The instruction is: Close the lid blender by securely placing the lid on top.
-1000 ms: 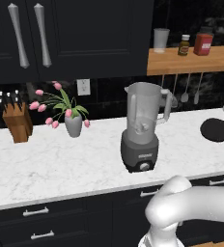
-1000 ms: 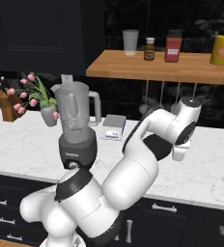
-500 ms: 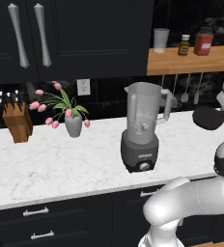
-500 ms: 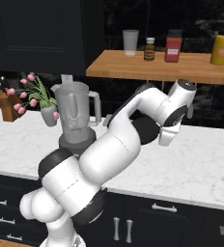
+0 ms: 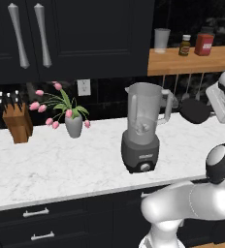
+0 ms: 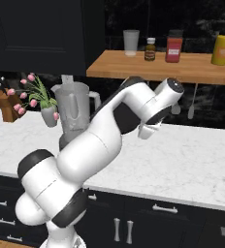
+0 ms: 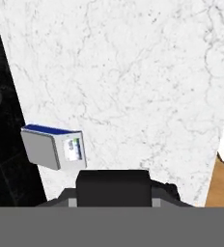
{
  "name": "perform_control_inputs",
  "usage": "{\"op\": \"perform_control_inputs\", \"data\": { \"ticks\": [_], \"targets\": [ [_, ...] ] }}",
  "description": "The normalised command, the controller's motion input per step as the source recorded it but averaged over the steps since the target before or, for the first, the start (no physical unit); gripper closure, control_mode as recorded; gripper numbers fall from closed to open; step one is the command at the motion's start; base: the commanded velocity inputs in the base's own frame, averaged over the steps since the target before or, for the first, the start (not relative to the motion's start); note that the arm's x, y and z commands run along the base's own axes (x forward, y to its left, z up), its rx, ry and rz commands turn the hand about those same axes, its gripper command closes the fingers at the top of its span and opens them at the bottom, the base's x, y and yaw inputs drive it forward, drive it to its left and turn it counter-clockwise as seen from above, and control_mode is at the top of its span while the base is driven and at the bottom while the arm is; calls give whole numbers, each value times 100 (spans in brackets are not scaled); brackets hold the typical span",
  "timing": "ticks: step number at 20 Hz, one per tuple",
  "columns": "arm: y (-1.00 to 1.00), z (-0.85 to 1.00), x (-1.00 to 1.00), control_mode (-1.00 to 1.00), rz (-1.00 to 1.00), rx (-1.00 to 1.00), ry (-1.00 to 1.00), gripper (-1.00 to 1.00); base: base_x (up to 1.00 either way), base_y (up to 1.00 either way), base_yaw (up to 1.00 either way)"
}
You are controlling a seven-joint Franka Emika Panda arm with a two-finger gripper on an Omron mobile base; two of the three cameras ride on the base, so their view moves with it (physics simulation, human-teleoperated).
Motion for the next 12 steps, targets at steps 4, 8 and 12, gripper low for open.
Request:
{"op": "perform_control_inputs", "data": {
  "ticks": [4, 8, 12],
  "targets": [
    [57, 63, -4, -100, 0, 13, -18, 100, 0, 0, 0],
    [40, 75, -3, -100, 0, 14, -17, 100, 0, 0, 0],
    [17, 81, -2, -100, 0, 13, -16, 100, 0, 0, 0]
  ]
}}
